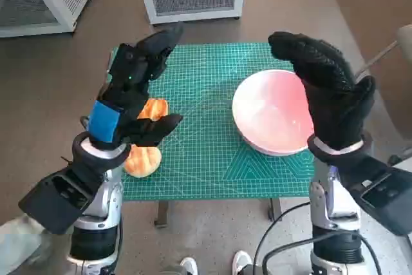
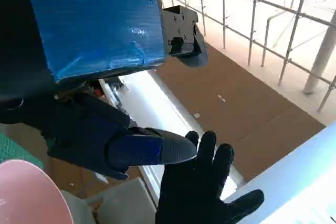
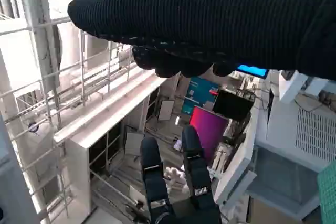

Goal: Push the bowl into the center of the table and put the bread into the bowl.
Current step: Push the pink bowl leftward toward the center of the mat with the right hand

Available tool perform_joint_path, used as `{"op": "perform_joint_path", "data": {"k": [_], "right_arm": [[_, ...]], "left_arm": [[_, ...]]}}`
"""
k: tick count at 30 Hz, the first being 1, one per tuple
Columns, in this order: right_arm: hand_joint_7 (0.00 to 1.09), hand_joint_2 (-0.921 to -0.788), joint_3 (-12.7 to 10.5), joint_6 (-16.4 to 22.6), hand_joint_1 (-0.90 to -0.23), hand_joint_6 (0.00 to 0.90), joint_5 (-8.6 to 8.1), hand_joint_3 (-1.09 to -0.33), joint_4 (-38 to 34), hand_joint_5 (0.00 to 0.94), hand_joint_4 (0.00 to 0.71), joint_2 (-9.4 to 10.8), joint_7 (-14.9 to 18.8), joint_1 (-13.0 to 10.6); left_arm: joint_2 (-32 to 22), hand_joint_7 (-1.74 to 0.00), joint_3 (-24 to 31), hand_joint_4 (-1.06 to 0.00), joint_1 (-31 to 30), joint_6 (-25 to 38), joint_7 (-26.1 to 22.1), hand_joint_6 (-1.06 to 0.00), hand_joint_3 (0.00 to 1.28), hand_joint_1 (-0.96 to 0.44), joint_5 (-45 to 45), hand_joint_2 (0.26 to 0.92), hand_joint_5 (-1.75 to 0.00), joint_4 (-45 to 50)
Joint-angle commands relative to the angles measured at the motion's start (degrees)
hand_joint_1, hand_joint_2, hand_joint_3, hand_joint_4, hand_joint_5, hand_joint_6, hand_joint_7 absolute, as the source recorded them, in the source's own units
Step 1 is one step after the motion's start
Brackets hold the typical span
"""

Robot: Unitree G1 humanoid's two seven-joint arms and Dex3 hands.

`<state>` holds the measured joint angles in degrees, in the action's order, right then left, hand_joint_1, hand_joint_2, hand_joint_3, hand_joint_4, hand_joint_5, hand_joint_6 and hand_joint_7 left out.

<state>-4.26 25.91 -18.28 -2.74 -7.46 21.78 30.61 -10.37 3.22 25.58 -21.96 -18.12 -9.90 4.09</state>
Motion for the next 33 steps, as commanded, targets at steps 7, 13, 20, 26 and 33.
{"op": "perform_joint_path", "data": {"k": [7, 13, 20, 26, 33], "right_arm": [[0.80, -0.914, 0.1, -1.4, -0.390, 0.075, -0.55, -0.464, 0.5, 0.004, 0.458, 0.2, 0.6, -1.4], [0.80, -0.917, 0.1, -1.7, -0.391, 0.076, -0.53, -0.457, 0.5, 0.004, 0.458, 0.2, 0.6, -1.3], [0.80, -0.918, 0.0, -2.0, -0.385, 0.076, -0.27, -0.456, 0.7, 0.003, 0.458, 0.1, 0.4, -1.3], [0.80, -0.913, -0.2, -1.8, -0.379, 0.075, -0.06, -0.467, 0.4, 0.003, 0.458, -0.2, 0.5, -1.2], [0.77, -0.909, -2.1, -0.2, -0.383, 0.092, -0.88, -0.466, -2.3, 0.004, 0.462, -1.7, 2.1, -1.1]], "left_arm": [[-0.1, -0.70, -0.2, -0.25, -0.4, 1.3, 0.0, 0.00, 0.36, -0.59, -0.2, 0.921, -0.02, 1.7], [-0.2, -0.70, -0.1, -0.25, -0.4, 1.6, 0.1, 0.00, 0.36, -0.59, -0.2, 0.921, -0.03, 1.9], [-0.1, -0.71, -0.4, -0.24, -0.4, 1.7, 0.2, 0.00, 0.36, -0.59, 0.1, 0.921, -0.03, 2.1], [0.0, -0.71, -0.5, -0.24, -0.4, 1.8, 0.3, 0.00, 0.36, -0.59, 0.4, 0.921, -0.03, 2.3], [0.2, -0.71, -0.6, -0.24, -0.5, 1.8, 0.5, 0.00, 0.36, -0.59, 0.7, 0.921, -0.03, 2.3]]}}
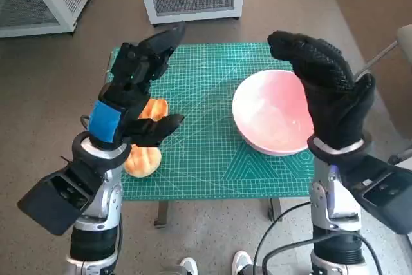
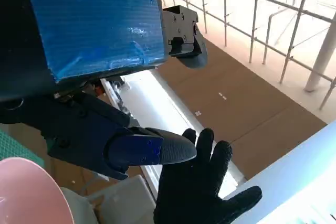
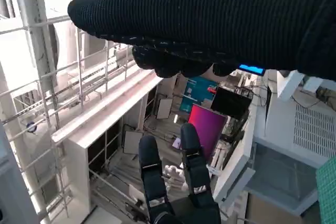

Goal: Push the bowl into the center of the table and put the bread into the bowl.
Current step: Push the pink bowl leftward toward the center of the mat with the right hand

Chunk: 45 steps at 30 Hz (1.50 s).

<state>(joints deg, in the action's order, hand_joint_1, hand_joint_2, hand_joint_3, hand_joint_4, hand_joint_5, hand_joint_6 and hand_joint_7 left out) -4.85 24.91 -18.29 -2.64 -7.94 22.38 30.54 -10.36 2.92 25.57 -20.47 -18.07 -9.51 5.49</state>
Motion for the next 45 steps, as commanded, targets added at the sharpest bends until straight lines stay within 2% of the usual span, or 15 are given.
{"op": "perform_joint_path", "data": {"k": [1, 4, 6, 8, 13, 18, 22, 24, 31, 36, 45], "right_arm": [[0.76, -0.913, -2.0, 1.2, -0.384, 0.099, -1.17, -0.454, -3.2, 0.004, 0.463, -1.5, 1.9, -0.9], [0.73, -0.919, -4.6, 4.1, -0.379, 0.116, -2.11, -0.444, -8.7, 0.007, 0.463, -3.0, 3.4, 0.1], [0.70, -0.920, -6.2, 6.0, -0.378, 0.128, -2.02, -0.444, -12.1, 0.007, 0.465, -3.8, 3.5, 0.7], [0.68, -0.920, -7.5, 7.8, -0.377, 0.135, -1.24, -0.445, -15.3, 0.006, 0.465, -4.4, 2.7, 1.3], [0.65, -0.921, -10.3, 12.4, -0.365, 0.135, 2.15, -0.471, -23.7, 0.003, 0.461, -5.5, -1.4, 3.0], [0.64, -0.921, -12.2, 14.5, -0.355, 0.124, 3.01, -0.504, -31.3, 0.000, 0.451, -6.9, -3.6, 4.5], [0.65, -0.921, -13.3, 15.7, -0.335, 0.114, 4.63, -0.536, -37.5, 0.000, 0.444, -8.2, -6.2, 5.9], [0.66, -0.921, -13.7, 16.1, -0.328, 0.112, 4.95, -0.550, -40.7, 0.001, 0.444, -8.7, -7.1, 6.7], [0.67, -0.921, -15.5, 15.3, -0.325, 0.120, 3.69, -0.576, -51.7, 0.008, 0.456, -9.4, -8.4, 10.0], [0.65, -0.921, -16.6, 13.9, -0.326, 0.155, 3.40, -0.540, -58.2, 0.012, 0.473, -9.4, -9.6, 12.2], [0.57, -0.920, -17.4, 10.3, -0.303, 0.217, 3.87, -0.519, -66.0, 0.012, 0.499, -8.7, -12.2, 13.5]], "left_arm": [[0.2, -0.71, -0.4, -0.24, -0.5, 0.3, 0.5, 0.00, 0.36, -0.59, 0.4, 0.921, -0.03, 0.9], [0.2, -0.71, -0.5, -0.24, -0.5, 0.3, 0.6, 0.00, 0.36, -0.59, 0.5, 0.921, -0.03, 0.9], [0.3, -0.71, -0.6, -0.24, -0.5, 0.2, 0.7, 0.00, 0.36, -0.59, 0.7, 0.921, -0.03, 0.9], [0.4, -0.71, -0.7, -0.24, -0.5, 0.2, 0.8, 0.00, 0.36, -0.59, 0.8, 0.921, -0.03, 0.8], [0.7, -0.71, -1.0, -0.24, -0.5, 0.1, 1.1, 0.00, 0.36, -0.58, 1.1, 0.921, -0.03, 0.6], [0.9, -0.71, -1.4, -0.23, -0.8, 0.0, 1.4, 0.00, 0.36, -0.57, 1.5, 0.921, -0.03, 0.7], [0.8, -0.71, -1.4, -0.23, -0.9, 0.2, 1.5, 0.00, 0.36, -0.57, 1.4, 0.921, -0.03, 1.0], [0.8, -0.71, -1.4, -0.23, -1.1, 0.3, 1.5, 0.00, 0.36, -0.57, 1.3, 0.921, -0.03, 1.2], [1.1, -0.70, -1.6, -0.22, -1.3, 0.0, 1.7, 0.00, 0.36, -0.57, 1.4, 0.921, -0.03, 0.9], [1.3, -0.70, -1.6, -0.22, -1.5, 0.2, 1.8, 0.00, 0.36, -0.57, 1.2, 0.921, -0.03, 1.1], [1.2, -0.70, -1.3, -0.22, -2.1, -0.1, 1.7, 0.00, 0.36, -0.57, 0.9, 0.921, -0.04, 1.4]]}}
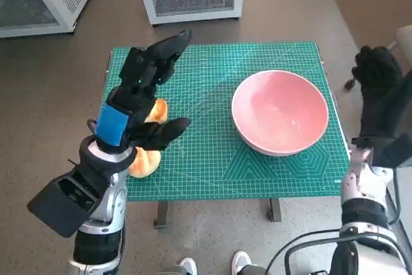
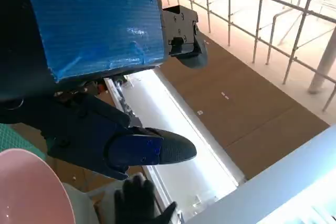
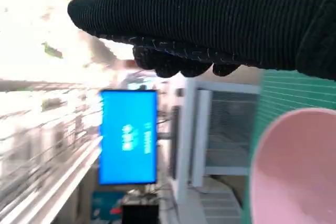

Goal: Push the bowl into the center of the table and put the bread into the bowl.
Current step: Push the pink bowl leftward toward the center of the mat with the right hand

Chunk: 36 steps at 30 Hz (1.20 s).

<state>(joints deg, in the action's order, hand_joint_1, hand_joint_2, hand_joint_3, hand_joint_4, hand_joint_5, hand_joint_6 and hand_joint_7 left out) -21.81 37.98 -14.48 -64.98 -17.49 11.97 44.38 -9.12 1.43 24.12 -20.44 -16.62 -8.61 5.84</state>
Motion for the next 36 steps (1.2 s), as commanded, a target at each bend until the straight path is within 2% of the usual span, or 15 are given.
{"op": "perform_joint_path", "data": {"k": [1, 11, 15, 21, 28, 36], "right_arm": [[0.57, -0.920, -0.4, -3.1, -0.302, 0.219, 0.16, -0.519, -4.1, 0.011, 0.500, 0.9, -1.9, -0.3], [0.54, -0.919, -0.4, -3.9, -0.296, 0.239, 0.51, -0.522, -5.6, 0.007, 0.503, 1.3, -2.1, -0.2], [0.53, -0.920, 0.1, -9.2, -0.327, 0.231, 0.51, -0.526, -8.2, 0.002, 0.482, 3.9, -1.0, 0.0], [0.52, -0.921, 0.1, -12.1, -0.333, 0.226, 0.66, -0.534, -8.8, 0.006, 0.485, 5.9, -1.5, 0.9], [0.49, -0.921, -0.2, -13.8, -0.337, 0.261, 0.17, -0.519, -8.5, 0.011, 0.510, 8.1, -1.0, 2.0], [0.48, -0.921, -0.3, -13.6, -0.344, 0.270, -0.08, -0.524, -8.1, 0.004, 0.503, 10.0, 1.3, 3.0]], "left_arm": [[-0.1, -0.70, 0.2, -0.22, -0.7, -0.2, 0.2, 0.00, 0.36, -0.58, -0.1, 0.921, -0.04, 1.0], [-0.2, -0.69, 0.5, -0.22, -0.9, -0.5, 0.0, 0.00, 0.36, -0.58, -0.3, 0.921, -0.04, 0.9], [-0.7, -0.69, 1.2, -0.22, -1.3, -0.2, -0.3, 0.00, 0.36, -0.57, -1.1, 0.921, -0.04, 1.2], [-1.0, -0.68, 1.4, -0.22, -1.8, 0.2, -0.4, 0.00, 0.35, -0.58, -1.3, 0.921, -0.04, 1.6], [-1.5, -0.68, 1.8, -0.23, -2.4, 0.7, -0.3, 0.00, 0.35, -0.58, -1.3, 0.921, -0.05, 2.5], [-2.0, -0.65, 2.7, -0.23, -4.0, 1.3, 0.1, 0.00, 0.34, -0.58, -1.5, 0.921, -0.05, 3.8]]}}
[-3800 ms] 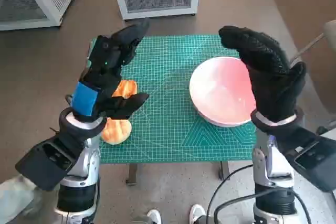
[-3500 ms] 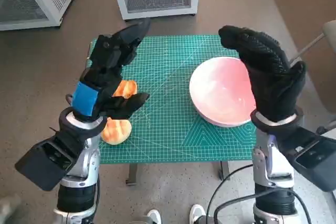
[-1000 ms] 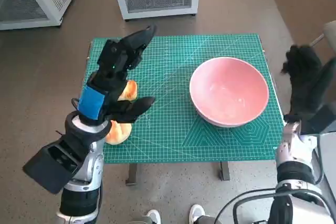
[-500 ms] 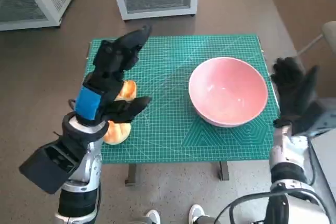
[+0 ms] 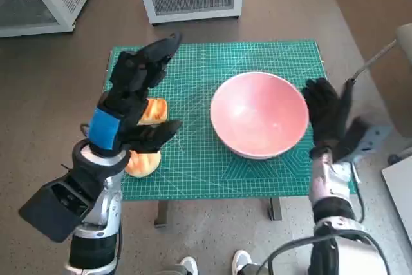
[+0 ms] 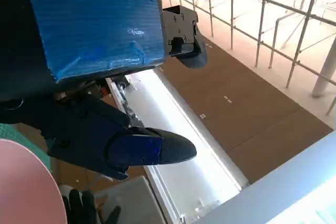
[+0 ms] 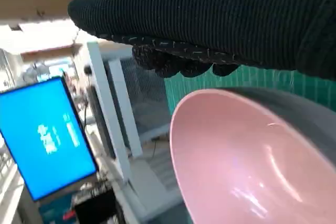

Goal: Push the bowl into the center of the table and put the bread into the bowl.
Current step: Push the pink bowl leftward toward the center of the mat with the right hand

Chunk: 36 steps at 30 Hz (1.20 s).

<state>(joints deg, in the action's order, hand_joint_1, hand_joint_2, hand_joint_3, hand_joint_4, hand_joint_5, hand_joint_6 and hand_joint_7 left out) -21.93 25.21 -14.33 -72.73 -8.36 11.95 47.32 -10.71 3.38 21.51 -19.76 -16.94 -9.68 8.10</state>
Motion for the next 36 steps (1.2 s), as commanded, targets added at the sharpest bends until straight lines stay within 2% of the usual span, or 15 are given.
{"op": "perform_joint_path", "data": {"k": [1, 14, 22, 30, 36], "right_arm": [[0.48, -0.921, 0.0, -0.8, -0.344, 0.270, -0.08, -0.525, -0.4, 0.004, 0.503, 1.0, 1.5, 0.2], [0.58, -0.911, 0.9, -0.7, -0.323, 0.233, 0.89, -0.581, -0.8, 0.000, 0.483, 3.3, 2.0, 2.1], [0.58, -0.906, 1.5, -1.2, -0.320, 0.206, 1.71, -0.596, -1.3, 0.000, 0.454, 4.9, 1.5, 3.2], [0.56, -0.900, 2.0, -2.5, -0.323, 0.209, 2.02, -0.605, -1.8, 0.005, 0.461, 6.0, 1.3, 4.4], [0.54, -0.912, 2.5, -3.2, -0.344, 0.233, 2.41, -0.576, -2.1, 0.007, 0.474, 6.4, 1.0, 5.1]], "left_arm": [[-0.4, -0.65, 0.8, -0.23, -1.7, 0.7, 0.5, 0.00, 0.34, -0.58, -0.3, 0.921, -0.05, 1.9], [-1.4, -0.57, 2.4, -0.26, -4.7, 0.8, 1.4, -0.07, 0.33, -0.58, 1.1, 0.921, -0.03, 4.2], [-2.3, -0.48, 3.6, -0.25, -6.1, 0.8, 2.3, -0.12, 0.33, -0.59, 2.1, 0.921, -0.01, 5.1], [-2.6, -0.43, 3.9, -0.26, -6.5, 1.0, 3.0, -0.15, 0.32, -0.62, 2.6, 0.921, -0.01, 5.5], [-2.5, -0.42, 3.7, -0.26, -6.4, 0.5, 2.9, -0.16, 0.32, -0.62, 2.7, 0.921, -0.01, 4.7]]}}
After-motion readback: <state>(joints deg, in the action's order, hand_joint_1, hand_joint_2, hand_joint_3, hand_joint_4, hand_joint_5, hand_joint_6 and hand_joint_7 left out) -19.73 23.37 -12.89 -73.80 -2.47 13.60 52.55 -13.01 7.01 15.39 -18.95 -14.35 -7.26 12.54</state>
